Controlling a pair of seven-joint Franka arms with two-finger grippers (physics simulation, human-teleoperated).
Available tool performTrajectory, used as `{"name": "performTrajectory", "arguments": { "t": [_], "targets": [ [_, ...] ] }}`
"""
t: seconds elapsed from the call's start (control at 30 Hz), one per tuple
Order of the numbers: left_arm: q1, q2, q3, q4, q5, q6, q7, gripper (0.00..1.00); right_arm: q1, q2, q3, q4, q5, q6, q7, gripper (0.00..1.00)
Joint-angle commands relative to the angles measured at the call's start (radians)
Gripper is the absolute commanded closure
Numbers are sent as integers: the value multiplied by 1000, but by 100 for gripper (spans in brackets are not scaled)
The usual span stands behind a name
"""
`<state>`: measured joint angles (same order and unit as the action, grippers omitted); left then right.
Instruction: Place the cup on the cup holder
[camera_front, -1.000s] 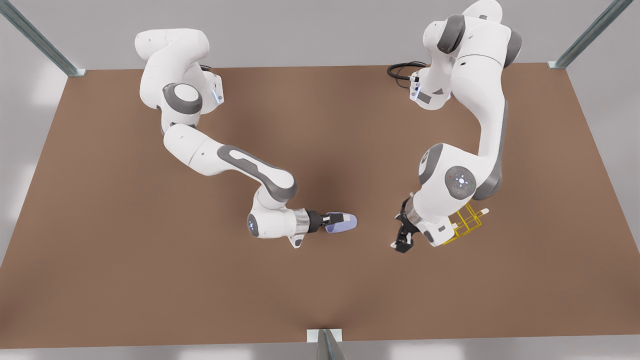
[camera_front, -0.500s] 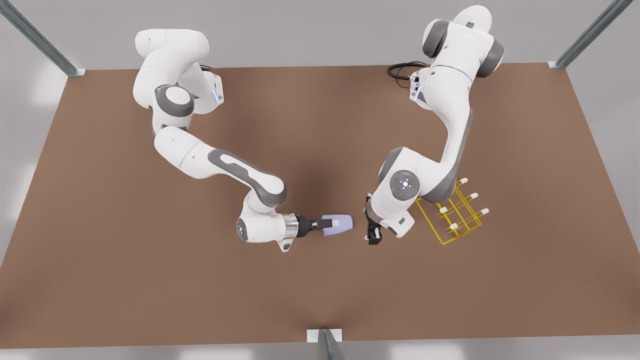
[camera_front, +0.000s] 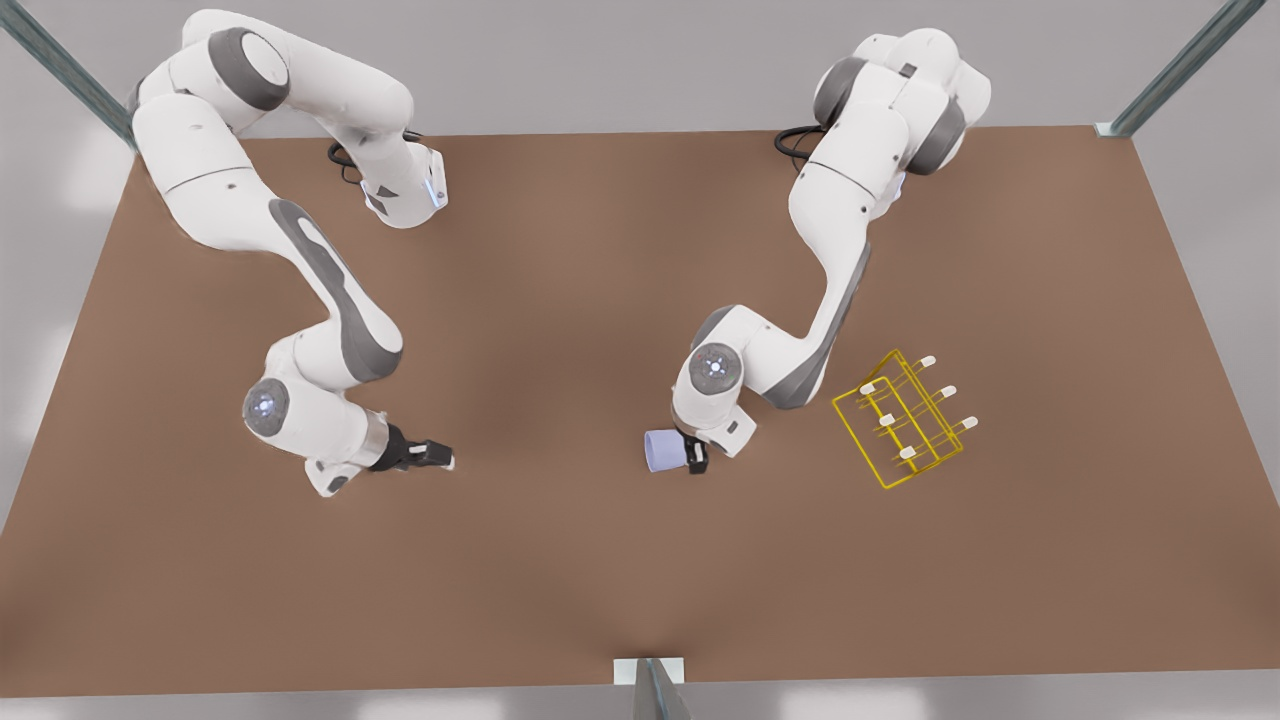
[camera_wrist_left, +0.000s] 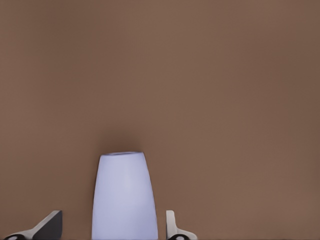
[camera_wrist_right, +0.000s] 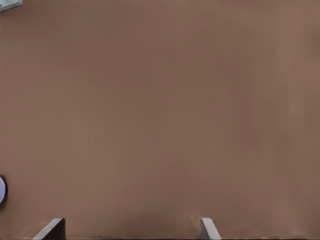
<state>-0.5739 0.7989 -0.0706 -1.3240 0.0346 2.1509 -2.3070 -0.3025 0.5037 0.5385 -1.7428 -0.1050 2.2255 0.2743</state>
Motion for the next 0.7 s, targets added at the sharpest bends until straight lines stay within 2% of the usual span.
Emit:
{"name": "performTrajectory", "arguments": {
  "t": [0.0,0.03,0.07,0.2,0.23,0.27,0.33,0.5,0.67],
  "targets": [
    [-6,14,0,0,16,58,-226,0,192,-132,-245,3,-47,-311,-153,0],
    [-6,20,0,0,16,60,-226,0,195,-151,-270,66,-77,-434,-198,0],
    [-6,22,0,0,16,60,-226,0,166,-139,-267,212,-133,-587,-201,0],
    [-4,51,0,6,18,78,-224,0,106,-260,-256,244,-114,-707,-282,0],
    [-6,57,2,5,28,84,-224,0,164,-300,-307,233,-78,-708,-302,0],
    [-9,65,2,3,38,87,-226,0,246,-323,-482,246,70,-753,-431,0],
    [-11,71,2,3,42,89,-226,0,249,-385,-456,235,73,-761,-411,0],
    [-17,75,2,2,48,89,-226,0,264,-344,-420,249,73,-758,-426,0],
    [-17,88,2,3,50,89,-226,0,250,-327,-422,241,56,-652,-402,0]
  ]
}}
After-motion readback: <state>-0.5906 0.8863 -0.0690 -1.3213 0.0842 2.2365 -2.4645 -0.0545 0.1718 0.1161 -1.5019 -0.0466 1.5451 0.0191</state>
